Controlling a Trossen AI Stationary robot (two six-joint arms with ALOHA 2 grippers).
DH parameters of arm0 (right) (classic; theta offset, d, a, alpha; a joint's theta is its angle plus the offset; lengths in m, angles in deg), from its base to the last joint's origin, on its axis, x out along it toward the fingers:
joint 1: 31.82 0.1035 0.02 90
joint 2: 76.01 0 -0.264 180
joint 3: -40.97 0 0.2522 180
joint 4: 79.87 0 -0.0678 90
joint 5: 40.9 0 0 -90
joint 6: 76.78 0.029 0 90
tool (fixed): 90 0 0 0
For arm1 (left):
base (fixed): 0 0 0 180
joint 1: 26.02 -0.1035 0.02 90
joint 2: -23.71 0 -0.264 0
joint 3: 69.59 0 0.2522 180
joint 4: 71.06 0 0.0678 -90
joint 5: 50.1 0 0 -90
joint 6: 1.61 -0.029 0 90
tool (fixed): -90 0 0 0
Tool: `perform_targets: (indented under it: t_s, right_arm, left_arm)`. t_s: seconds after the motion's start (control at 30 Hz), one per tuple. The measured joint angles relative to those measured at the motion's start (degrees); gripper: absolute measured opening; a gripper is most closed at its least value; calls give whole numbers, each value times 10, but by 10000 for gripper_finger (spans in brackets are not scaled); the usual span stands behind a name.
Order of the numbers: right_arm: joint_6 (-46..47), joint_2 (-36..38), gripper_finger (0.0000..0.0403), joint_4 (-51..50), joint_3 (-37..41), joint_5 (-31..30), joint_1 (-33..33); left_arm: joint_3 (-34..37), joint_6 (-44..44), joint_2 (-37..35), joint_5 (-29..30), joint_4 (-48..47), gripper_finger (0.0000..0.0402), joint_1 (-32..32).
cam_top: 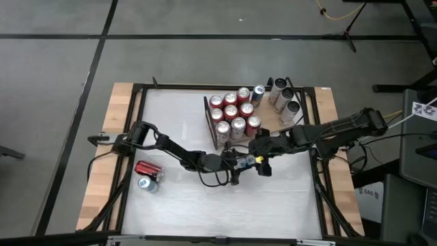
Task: Place canned beverage on shelf
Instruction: Put the middle blue soda can on the shelf
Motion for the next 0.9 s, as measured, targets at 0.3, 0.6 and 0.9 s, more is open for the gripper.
perform_targets:
  t_s: [0.3, 0.6, 0.9]
  right_arm:
    - [0, -5, 369, -13, 0, -25, 20]
    - [-4, -45, 369, -27, 0, -25, 17]
    - [-5, -55, 369, -30, 0, -21, 17]
  left_arm:
    - [0, 0, 0, 0, -7, 214, 0]
    - [0, 0, 0, 0, -8, 214, 0]
    - [0, 0, 0, -1, -8, 214, 1]
